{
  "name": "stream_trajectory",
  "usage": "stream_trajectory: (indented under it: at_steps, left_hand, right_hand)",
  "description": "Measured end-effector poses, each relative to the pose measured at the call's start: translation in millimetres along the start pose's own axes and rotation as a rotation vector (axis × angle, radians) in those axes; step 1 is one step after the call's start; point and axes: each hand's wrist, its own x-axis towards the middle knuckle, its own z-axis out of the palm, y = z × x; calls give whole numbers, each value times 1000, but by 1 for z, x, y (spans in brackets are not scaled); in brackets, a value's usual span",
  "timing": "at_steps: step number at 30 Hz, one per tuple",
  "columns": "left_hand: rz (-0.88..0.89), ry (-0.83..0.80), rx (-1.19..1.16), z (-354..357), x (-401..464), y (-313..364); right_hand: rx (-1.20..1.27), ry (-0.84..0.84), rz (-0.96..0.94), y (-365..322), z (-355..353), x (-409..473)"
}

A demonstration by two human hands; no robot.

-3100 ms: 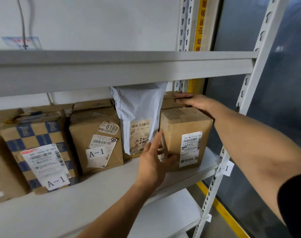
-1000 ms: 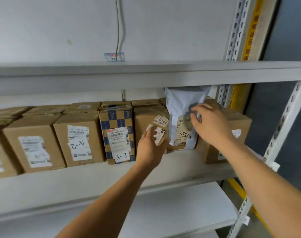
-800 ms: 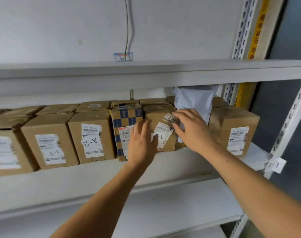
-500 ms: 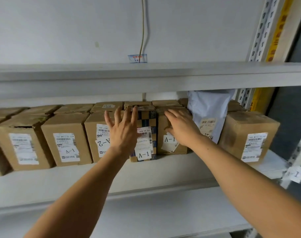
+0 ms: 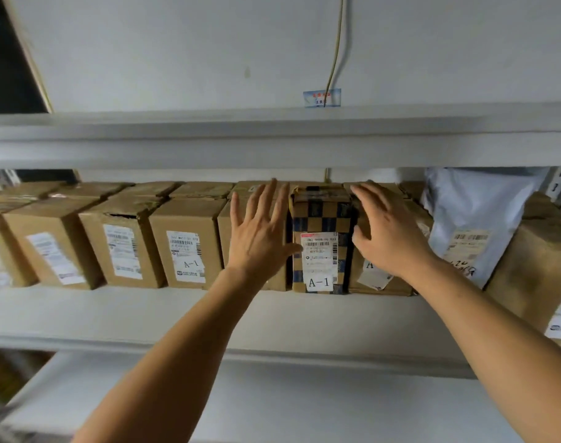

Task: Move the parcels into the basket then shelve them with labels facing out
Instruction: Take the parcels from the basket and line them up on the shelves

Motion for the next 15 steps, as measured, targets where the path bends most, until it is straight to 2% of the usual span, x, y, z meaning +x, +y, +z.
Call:
stream_trajectory:
  at_steps: [2,4,6,15]
  left_hand:
    - [-74,-74,28,-4,-7,-35]
    - [-81,-125,60,-3,-11,-64]
    - [-31,-110,61,0,-13,-76]
    - [27,-4,-11,9,-25,-69]
  right_hand:
    - [-36,-7,-81,-12,3,16]
    - [-53,-110,-80,-20,8,27]
    - [-24,-197,-44,-22,13,33]
    - [12,-189,-54,-19,17,29]
